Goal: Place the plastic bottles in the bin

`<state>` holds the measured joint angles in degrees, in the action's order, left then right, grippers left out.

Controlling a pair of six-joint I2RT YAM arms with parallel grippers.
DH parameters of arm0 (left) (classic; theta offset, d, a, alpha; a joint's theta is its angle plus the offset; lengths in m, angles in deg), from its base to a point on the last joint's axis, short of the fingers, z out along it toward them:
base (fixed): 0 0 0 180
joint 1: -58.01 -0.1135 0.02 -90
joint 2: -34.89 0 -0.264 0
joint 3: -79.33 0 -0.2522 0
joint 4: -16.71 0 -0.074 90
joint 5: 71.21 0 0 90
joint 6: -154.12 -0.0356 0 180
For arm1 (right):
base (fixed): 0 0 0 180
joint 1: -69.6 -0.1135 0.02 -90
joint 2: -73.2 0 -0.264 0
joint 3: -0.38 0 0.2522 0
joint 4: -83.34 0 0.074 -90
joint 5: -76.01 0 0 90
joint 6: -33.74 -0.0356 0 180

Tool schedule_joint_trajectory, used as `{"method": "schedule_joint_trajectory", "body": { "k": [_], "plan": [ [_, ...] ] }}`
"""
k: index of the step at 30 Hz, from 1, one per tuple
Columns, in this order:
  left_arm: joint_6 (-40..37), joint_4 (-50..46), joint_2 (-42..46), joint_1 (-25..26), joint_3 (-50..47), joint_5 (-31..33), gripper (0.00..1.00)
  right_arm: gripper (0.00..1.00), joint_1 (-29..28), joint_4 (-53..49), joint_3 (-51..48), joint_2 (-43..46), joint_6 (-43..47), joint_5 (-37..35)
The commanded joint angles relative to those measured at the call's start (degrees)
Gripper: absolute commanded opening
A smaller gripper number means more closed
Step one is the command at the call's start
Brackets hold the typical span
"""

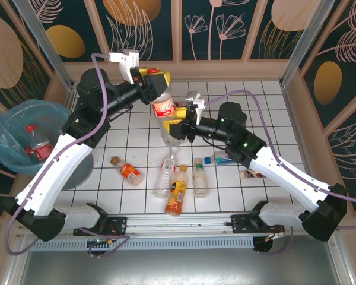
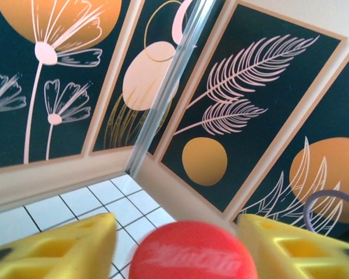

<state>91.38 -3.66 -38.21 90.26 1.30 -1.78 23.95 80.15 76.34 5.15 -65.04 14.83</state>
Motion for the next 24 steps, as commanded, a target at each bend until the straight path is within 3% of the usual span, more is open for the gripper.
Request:
{"method": "schedule_joint_trajectory", "body": {
  "k": [1,4,6,10,12,16,18,21,24],
  "plan": [
    [-0.16,1.09,1.76,-0.26,1.14,1.50,0.37,0.45,-0.57,1.97,0.76,-0.81,2.09,2.39],
    [-1.35,0.46,2.92,-0.27,1.14,4.46,0.15,0.49,-0.74,1.82,0.65,-1.15,2.12,2.34],
    [-2.23,-0.17,3.69,-0.31,1.22,6.47,0.03,0.58,-1.08,2.13,0.69,-1.42,2.07,1.59],
    [-4.18,-2.40,5.63,-0.30,2.46,15.00,0.00,0.84,-2.69,3.13,1.83,-2.21,2.28,-2.68],
    [-7.54,-4.08,7.09,-0.26,3.27,22.87,0.00,0.90,-3.40,3.41,2.92,-2.89,2.99,-4.47],
    [-20.10,-16.39,5.79,-0.26,12.72,54.51,0.00,0.92,-4.27,1.94,6.20,-5.07,5.10,-6.84],
    [-26.72,-16.10,6.30,-0.32,14.13,67.34,0.00,0.92,-4.52,0.58,7.85,-6.46,5.99,-6.54],
    [-35.90,-10.36,8.38,-1.86,14.22,80.24,0.00,0.92,-4.92,-1.08,9.45,-8.18,6.90,-6.03],
    [-43.67,-6.34,9.14,-5.56,14.51,88.37,0.00,0.92,-5.39,-2.22,10.50,-9.60,7.52,-4.50]
  ]
}}
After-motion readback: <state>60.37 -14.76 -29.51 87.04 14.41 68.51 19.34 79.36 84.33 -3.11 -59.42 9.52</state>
